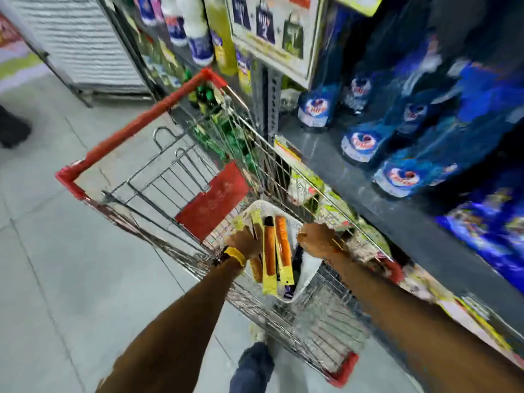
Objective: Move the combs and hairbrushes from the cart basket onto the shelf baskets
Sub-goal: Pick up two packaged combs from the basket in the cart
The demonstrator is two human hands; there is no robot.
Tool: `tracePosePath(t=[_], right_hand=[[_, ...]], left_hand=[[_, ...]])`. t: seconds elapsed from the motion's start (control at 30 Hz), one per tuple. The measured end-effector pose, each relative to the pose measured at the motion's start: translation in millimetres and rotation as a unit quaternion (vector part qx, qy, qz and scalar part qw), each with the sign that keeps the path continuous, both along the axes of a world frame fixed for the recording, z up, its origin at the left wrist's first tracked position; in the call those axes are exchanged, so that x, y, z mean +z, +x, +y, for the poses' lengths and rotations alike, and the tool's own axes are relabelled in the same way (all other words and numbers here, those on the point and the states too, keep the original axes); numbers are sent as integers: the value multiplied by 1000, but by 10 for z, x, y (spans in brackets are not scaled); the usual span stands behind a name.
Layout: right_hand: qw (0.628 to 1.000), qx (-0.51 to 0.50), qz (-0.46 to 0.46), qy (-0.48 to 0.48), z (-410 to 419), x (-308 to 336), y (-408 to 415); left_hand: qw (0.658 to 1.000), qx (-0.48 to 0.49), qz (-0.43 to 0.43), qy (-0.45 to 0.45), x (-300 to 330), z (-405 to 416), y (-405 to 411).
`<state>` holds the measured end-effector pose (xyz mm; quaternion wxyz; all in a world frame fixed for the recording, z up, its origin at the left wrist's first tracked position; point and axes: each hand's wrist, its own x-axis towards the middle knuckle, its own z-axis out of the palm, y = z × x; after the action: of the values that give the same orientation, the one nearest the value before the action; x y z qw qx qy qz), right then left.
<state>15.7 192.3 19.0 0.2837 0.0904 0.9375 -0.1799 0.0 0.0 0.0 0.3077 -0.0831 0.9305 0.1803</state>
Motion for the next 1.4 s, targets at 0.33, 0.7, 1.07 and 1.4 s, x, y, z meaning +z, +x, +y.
tracePosePath(t=[0.33,0.7,1.07,1.4], right_hand=[[993,-87,-81,-3,-201,-1315,-291],[977,-185,-100,-27,-297,-1958,-315],[974,-217,-62,-13,-414,-2012,-121],[976,-202,57,-51,-66,-1289,65]], left_hand=[[996,32,-83,-21,-1380,-72,-362],[992,93,-88,-13,-1844,-158,-416],[997,43,-36,-45,-1622,-194,-335],[990,108,93,10,-873,-101,-243]])
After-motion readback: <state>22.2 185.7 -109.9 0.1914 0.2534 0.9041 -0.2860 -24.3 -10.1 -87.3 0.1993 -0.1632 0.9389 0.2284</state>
